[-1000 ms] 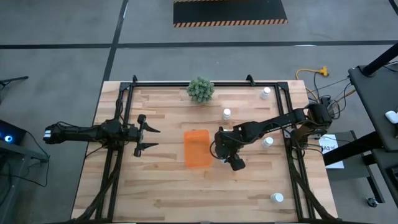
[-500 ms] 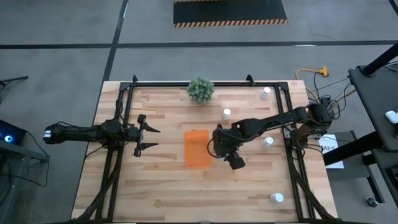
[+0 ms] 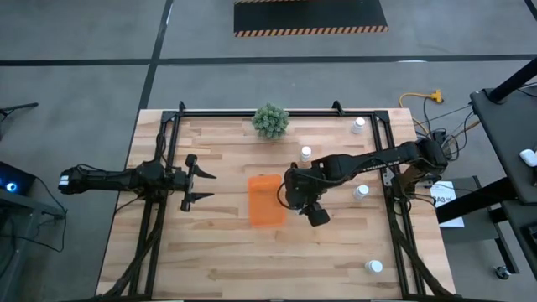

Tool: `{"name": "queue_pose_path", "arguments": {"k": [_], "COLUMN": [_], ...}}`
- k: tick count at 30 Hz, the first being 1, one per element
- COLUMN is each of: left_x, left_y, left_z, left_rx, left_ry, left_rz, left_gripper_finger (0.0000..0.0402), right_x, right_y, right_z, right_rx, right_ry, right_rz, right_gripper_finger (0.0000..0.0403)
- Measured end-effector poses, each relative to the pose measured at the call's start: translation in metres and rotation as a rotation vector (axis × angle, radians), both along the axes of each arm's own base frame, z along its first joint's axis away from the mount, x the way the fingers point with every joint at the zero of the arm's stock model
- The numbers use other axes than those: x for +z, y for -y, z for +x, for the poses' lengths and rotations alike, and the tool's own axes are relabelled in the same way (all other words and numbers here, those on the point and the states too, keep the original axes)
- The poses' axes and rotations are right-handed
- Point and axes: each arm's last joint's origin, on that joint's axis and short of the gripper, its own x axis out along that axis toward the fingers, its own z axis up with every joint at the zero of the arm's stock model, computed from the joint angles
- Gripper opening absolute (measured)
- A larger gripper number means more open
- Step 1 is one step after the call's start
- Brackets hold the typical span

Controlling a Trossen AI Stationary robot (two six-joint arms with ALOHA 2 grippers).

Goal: Pick and place pill bottles into a basket
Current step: Put the white pill bottle into the orange bin

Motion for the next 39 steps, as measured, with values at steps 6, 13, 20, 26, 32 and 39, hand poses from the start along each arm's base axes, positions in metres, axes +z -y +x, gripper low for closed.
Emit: {"name": "queue_pose_path", "arguments": {"k": [6,13,20,26,32,39], "left_x": [0.0,0.0,0.0,0.0,-0.001,0.0], "left_y": [0.0,0.0,0.0,0.0,0.0,0.0], "left_z": [0.0,0.0,0.0,0.0,0.0,0.0], "left_rx": [0.0,0.0,0.0,0.0,0.0,0.0], "left_ry": [0.0,0.001,-0.003,-0.005,-0.006,-0.006], "left_rz": [0.0,0.0,0.0,0.0,0.0,0.0], "left_gripper_finger": [0.0245,0.0245,0.0245,0.0245,0.0245,0.0245], "right_x": [0.01,0.013,0.014,0.011,0.005,-0.015], "right_y": [0.0,-0.002,-0.006,-0.009,-0.011,-0.014], "right_z": [0.004,0.024,0.059,0.089,0.11,0.127], "right_rx": [-0.011,0.025,0.092,0.147,0.19,0.222], "right_ry": [-0.026,-0.025,-0.022,-0.031,-0.003,0.027], "right_rz": [-0.032,-0.046,-0.075,-0.114,-0.127,-0.135], "right_gripper_finger": [0.0148,0.0148,0.0148,0.0148,0.0148,0.0148]}}
